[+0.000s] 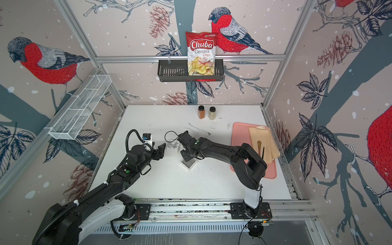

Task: Take the necklace out of the lift-off lid jewelry box
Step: Place the inner lining in the jewelry box, then pick up the lid from the center of the board.

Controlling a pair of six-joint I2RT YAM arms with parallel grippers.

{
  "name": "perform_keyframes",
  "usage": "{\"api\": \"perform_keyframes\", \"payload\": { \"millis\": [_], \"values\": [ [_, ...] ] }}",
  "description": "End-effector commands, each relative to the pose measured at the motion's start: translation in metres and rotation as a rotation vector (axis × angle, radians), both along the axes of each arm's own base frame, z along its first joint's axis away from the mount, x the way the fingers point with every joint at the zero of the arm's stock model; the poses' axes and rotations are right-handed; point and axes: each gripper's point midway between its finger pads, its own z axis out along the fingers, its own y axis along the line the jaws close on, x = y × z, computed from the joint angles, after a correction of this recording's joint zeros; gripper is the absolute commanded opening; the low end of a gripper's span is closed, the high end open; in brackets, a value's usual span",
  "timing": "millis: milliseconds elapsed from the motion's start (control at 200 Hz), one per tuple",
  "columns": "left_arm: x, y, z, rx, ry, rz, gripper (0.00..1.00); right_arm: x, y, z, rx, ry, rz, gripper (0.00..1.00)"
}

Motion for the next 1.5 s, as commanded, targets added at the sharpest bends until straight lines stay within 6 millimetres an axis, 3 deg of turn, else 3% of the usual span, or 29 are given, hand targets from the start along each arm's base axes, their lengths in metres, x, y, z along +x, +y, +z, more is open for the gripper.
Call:
{"api": "perform_keyframes", "payload": {
  "millis": [0,460,565,705,780,885,965,1216,1496],
  "values": [
    [0.002,-0.001,0.011,-0.019,-0.029,0.003,0.77,-0.001,-0.001,-0.009,-0.021,0.000,0.011,0.06],
    [0.005,-0.001,0.012,-0.012,-0.030,0.005,0.78,-0.002,-0.001,-0.038,-0.049,0.023,0.021,0.06],
    [0.006,-0.001,0.011,-0.010,-0.026,0.005,0.78,-0.001,0.000,-0.030,-0.033,0.010,0.037,0.07],
    [0.005,-0.001,0.011,-0.009,-0.027,0.005,0.78,0.004,-0.002,-0.002,0.043,-0.013,0.054,0.11],
    [0.005,-0.001,0.011,-0.009,-0.028,0.005,0.78,0.009,-0.007,0.012,0.059,-0.038,0.067,0.26],
    [0.004,-0.001,0.012,-0.008,-0.029,0.003,0.78,0.019,-0.020,0.022,0.037,-0.082,0.060,0.60],
    [0.004,-0.001,0.012,-0.006,-0.029,0.002,0.78,0.030,-0.034,0.024,0.001,-0.111,0.030,0.76],
    [0.000,-0.002,0.008,0.000,-0.023,-0.013,0.79,0.055,-0.068,0.003,-0.120,-0.097,-0.008,0.87],
    [-0.002,0.000,0.009,0.013,-0.032,-0.015,0.80,0.062,-0.068,-0.012,-0.148,-0.056,0.019,0.90]
  ]
}}
